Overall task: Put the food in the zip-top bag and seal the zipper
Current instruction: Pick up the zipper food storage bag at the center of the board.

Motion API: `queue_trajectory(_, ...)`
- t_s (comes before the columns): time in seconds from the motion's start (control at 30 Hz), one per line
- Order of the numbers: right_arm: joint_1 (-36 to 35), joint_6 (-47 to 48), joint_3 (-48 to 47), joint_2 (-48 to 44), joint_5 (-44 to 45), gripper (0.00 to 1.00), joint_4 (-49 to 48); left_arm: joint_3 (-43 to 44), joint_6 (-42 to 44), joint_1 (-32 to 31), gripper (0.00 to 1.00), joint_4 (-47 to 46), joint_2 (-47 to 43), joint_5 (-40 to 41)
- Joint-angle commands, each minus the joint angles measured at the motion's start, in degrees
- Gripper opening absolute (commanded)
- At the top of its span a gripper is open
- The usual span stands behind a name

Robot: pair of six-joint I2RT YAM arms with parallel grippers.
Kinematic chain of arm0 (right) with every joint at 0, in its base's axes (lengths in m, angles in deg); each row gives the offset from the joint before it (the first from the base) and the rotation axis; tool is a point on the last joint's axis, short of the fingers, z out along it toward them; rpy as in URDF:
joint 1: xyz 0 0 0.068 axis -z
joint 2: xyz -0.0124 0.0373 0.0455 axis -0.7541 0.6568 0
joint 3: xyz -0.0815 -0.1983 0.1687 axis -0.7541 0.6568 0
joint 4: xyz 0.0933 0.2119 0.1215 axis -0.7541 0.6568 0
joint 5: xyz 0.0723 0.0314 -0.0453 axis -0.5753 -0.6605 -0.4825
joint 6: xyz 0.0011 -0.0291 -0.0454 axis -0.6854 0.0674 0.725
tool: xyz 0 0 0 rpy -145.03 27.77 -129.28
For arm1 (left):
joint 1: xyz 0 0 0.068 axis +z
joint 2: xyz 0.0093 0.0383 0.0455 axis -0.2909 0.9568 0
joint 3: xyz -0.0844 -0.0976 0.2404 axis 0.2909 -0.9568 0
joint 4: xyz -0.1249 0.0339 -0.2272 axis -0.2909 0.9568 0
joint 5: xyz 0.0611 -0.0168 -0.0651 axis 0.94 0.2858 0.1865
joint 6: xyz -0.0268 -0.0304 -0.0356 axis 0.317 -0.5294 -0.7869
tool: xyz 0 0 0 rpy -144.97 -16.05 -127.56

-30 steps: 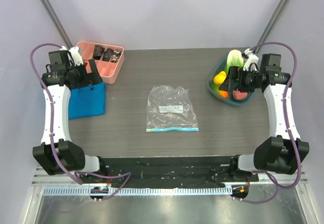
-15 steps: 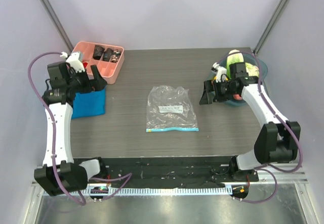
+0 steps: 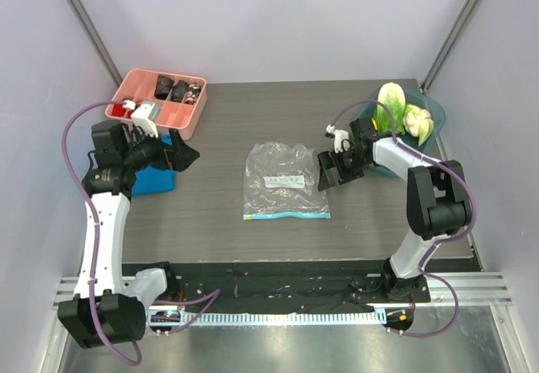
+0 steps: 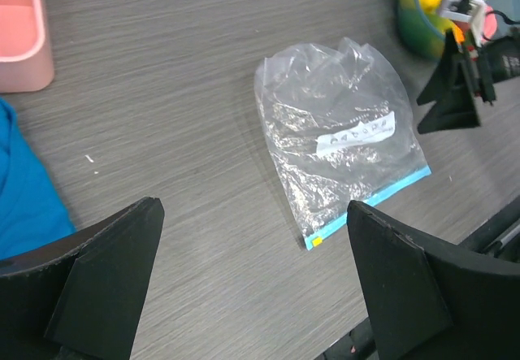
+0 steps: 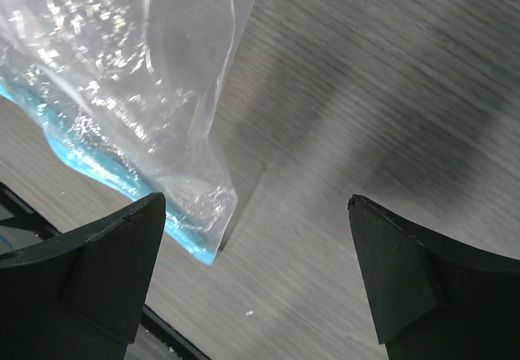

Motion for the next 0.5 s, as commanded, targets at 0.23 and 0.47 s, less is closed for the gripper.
queue_trajectory(0.23, -3.58, 0.41, -2.41, 5.61, -8.84, 0.45, -6.39, -5.02, 9.13, -2.84, 1.00, -0.45, -3.35, -2.99)
queue_trajectory(0.47, -3.58, -8.46, -10.93, 3.68, -17.36, 0.01, -0.33, -10.73, 23.72, -13.02, 0.95, 3.35, -6.94, 5.08)
